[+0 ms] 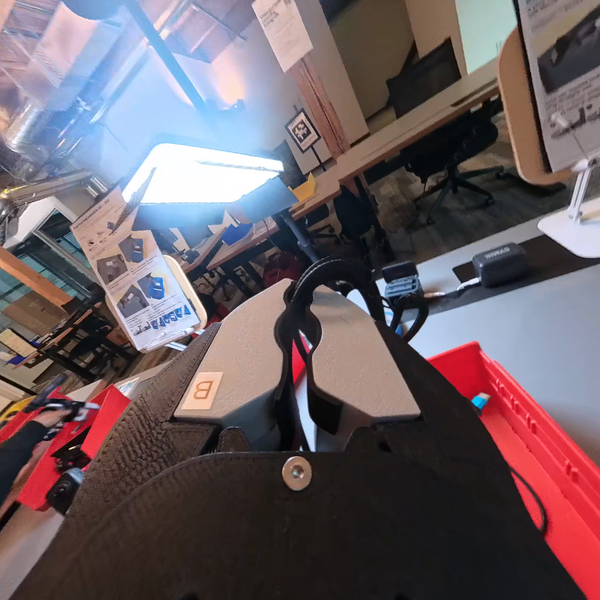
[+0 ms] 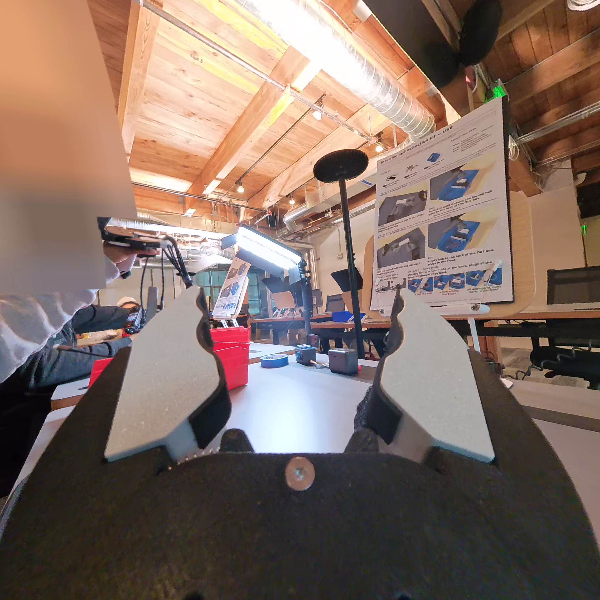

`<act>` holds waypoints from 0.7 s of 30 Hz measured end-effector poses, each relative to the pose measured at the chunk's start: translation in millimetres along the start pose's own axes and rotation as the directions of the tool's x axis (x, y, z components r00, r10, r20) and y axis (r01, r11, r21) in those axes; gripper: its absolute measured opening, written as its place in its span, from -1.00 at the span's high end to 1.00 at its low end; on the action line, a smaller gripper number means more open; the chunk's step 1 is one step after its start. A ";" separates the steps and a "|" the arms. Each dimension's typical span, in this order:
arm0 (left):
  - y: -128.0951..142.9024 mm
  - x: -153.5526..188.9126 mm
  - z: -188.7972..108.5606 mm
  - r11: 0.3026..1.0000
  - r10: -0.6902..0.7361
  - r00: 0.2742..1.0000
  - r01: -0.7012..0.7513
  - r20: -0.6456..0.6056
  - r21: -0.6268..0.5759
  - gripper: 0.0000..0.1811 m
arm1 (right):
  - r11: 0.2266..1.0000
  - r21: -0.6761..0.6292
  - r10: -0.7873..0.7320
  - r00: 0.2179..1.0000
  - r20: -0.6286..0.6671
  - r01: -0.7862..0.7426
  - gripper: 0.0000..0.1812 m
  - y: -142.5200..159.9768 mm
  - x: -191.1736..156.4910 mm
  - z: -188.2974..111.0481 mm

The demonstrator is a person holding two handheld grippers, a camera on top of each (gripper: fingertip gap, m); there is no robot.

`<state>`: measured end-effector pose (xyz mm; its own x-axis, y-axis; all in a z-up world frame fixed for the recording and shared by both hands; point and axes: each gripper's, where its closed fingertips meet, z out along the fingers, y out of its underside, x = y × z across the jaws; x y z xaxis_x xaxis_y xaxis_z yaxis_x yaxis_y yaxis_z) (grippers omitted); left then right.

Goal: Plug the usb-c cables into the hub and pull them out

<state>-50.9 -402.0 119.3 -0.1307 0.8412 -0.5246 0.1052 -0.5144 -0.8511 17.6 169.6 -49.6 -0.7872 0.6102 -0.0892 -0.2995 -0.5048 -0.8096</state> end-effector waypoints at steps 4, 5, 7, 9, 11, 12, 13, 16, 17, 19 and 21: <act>-15.1 -3.4 -3.3 0.998 -0.026 1.000 0.027 -0.014 0.048 0.98 | 1.000 0.000 0.006 1.000 -0.001 -0.006 -0.18 0.2 0.5 0.0; -18.3 -4.5 -3.8 0.998 -0.021 1.000 0.022 -0.009 0.055 0.98 | 1.000 -0.001 0.006 1.000 0.000 -0.006 -0.18 0.2 0.3 0.0; -21.3 -6.4 -3.8 0.999 -0.013 1.000 0.014 -0.006 0.051 0.98 | 1.000 -0.003 0.004 1.000 0.000 -0.004 -0.17 0.5 0.1 0.1; -21.9 -8.1 -3.2 0.999 -0.013 1.000 0.013 -0.005 0.047 0.97 | 1.000 -0.004 0.002 1.000 0.000 -0.002 -0.17 0.6 -0.1 0.2; -20.6 -8.3 -3.3 0.999 -0.019 1.000 0.020 -0.007 0.044 0.98 | 1.000 -0.005 0.000 1.000 0.000 0.000 -0.17 0.7 0.1 0.1; -20.3 -7.9 -3.5 0.999 -0.019 1.000 0.020 -0.006 0.048 0.98 | 1.000 -0.006 0.001 1.000 -0.001 -0.001 -0.17 1.0 0.3 0.1; -20.0 -7.3 -3.9 0.999 -0.019 1.000 0.019 -0.007 0.049 0.98 | 1.000 -0.008 0.003 1.000 -0.001 -0.003 -0.17 1.4 0.4 0.1; -21.5 -6.7 -3.8 0.999 -0.011 1.000 0.011 -0.005 0.052 0.98 | 1.000 -0.012 0.007 1.000 0.000 -0.007 -0.17 2.5 0.5 0.3; -23.7 -7.9 -3.4 0.999 -0.008 1.000 0.008 0.000 0.054 0.98 | 1.000 -0.014 0.006 1.000 -0.001 -0.006 -0.17 2.9 0.4 0.3; -32.6 -10.7 -2.1 0.998 -0.004 1.000 0.004 0.003 0.065 0.98 | 1.000 -0.018 0.005 1.000 -0.002 -0.005 -0.17 3.9 0.5 0.6; -47.4 -13.7 -0.4 0.997 0.005 1.000 -0.005 0.005 0.080 0.98 | 1.000 -0.024 0.006 1.000 -0.002 -0.006 -0.17 5.2 0.6 0.8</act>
<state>-53.7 -389.1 166.9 -0.1354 0.8377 -0.5290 0.0264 -0.5307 -0.8471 15.1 166.8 -53.3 -0.7878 0.6086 -0.0948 -0.2823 -0.4936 -0.8226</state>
